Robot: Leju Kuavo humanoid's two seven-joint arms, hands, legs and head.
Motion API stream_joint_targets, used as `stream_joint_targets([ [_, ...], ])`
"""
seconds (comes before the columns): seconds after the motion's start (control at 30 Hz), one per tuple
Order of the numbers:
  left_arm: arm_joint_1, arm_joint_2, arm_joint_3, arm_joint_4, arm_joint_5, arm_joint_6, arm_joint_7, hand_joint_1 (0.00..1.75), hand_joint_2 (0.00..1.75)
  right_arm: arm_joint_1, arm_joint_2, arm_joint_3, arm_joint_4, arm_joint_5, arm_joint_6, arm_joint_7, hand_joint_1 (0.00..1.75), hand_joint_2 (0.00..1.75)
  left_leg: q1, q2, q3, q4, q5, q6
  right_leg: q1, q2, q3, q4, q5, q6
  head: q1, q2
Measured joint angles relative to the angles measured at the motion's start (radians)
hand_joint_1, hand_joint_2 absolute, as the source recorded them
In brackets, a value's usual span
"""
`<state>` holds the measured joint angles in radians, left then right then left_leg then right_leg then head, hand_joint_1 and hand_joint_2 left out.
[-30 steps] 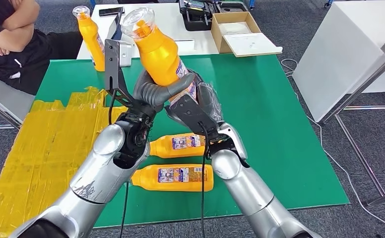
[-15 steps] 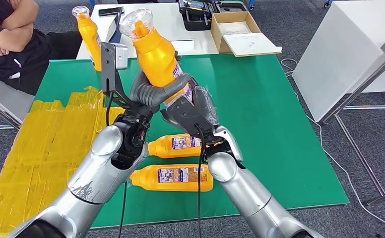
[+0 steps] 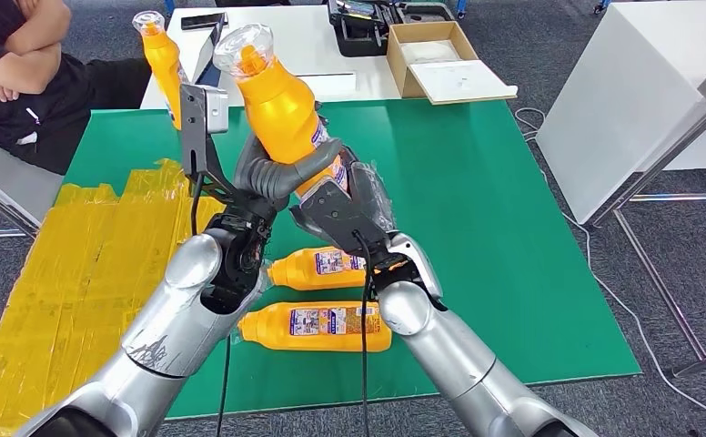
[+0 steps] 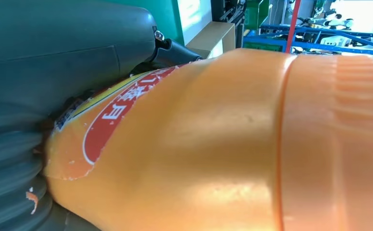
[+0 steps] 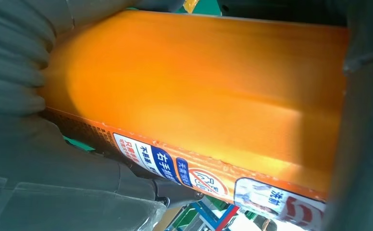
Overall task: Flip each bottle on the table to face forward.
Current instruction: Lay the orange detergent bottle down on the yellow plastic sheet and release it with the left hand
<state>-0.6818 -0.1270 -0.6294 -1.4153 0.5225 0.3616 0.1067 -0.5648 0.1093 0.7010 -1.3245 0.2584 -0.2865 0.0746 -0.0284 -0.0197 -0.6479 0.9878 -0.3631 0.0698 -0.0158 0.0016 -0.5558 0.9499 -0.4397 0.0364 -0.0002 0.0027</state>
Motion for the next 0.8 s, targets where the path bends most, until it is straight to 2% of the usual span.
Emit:
stream_joint_targets([
  [0.03, 0.0, 0.0, 0.0, 0.0, 0.0, 0.0, 0.0, 1.75, 1.75, -0.001, 0.0, 0.001, 0.001, -0.001, 0.0, 0.0, 1.71, 1.75, 0.0, 0.0, 0.0, 0.0, 0.0, 0.0, 0.0, 0.0, 0.0, 0.0, 0.0, 0.0, 0.0, 0.0],
  [0.07, 0.0, 0.0, 0.0, 0.0, 0.0, 0.0, -0.001, 1.75, 1.75, -0.003, -0.001, 0.002, 0.003, -0.002, -0.001, 0.0, 1.41, 1.75, 0.0, 0.0, 0.0, 0.0, 0.0, 0.0, 0.0, 0.0, 0.0, 0.0, 0.0, 0.0, 0.0, 0.0],
  [0.17, 0.0, 0.0, 0.001, 0.0, 0.0, 0.0, -0.001, 1.75, 1.75, -0.007, -0.004, 0.006, 0.008, -0.004, -0.008, -0.003, 0.14, 1.75, 0.0, 0.0, 0.0, 0.0, 0.0, 0.0, 0.0, 0.0, 0.0, 0.0, 0.0, 0.0, 0.0, 0.0],
  [0.2, 0.0, 0.0, 0.001, 0.0, 0.0, 0.0, -0.001, 1.75, 1.75, -0.007, -0.005, 0.008, 0.01, -0.004, -0.011, -0.005, 0.0, 1.31, 0.0, 0.0, 0.0, 0.0, 0.0, 0.0, 0.0, 0.0, 0.0, 0.0, 0.0, 0.0, 0.0, 0.0],
  [0.3, -0.001, 0.0, 0.001, 0.0, -0.001, -0.001, -0.001, 1.75, 1.75, -0.007, -0.01, 0.012, 0.014, -0.007, -0.017, -0.013, 0.0, 0.0, 0.0, 0.0, 0.0, 0.0, 0.0, 0.0, 0.0, 0.0, 0.0, 0.0, 0.0, 0.0, 0.0, 0.0],
  [0.8, -0.002, 0.001, 0.005, 0.0, -0.016, -0.006, -0.004, 1.75, 1.75, -0.008, -0.041, 0.019, 0.025, 0.0, -0.026, -0.002, 0.0, 0.0, 0.0, 0.0, 0.0, 0.0, 0.0, 0.0, 0.0, 0.0, 0.0, 0.0, 0.0, 0.0, 0.0, 0.0],
])
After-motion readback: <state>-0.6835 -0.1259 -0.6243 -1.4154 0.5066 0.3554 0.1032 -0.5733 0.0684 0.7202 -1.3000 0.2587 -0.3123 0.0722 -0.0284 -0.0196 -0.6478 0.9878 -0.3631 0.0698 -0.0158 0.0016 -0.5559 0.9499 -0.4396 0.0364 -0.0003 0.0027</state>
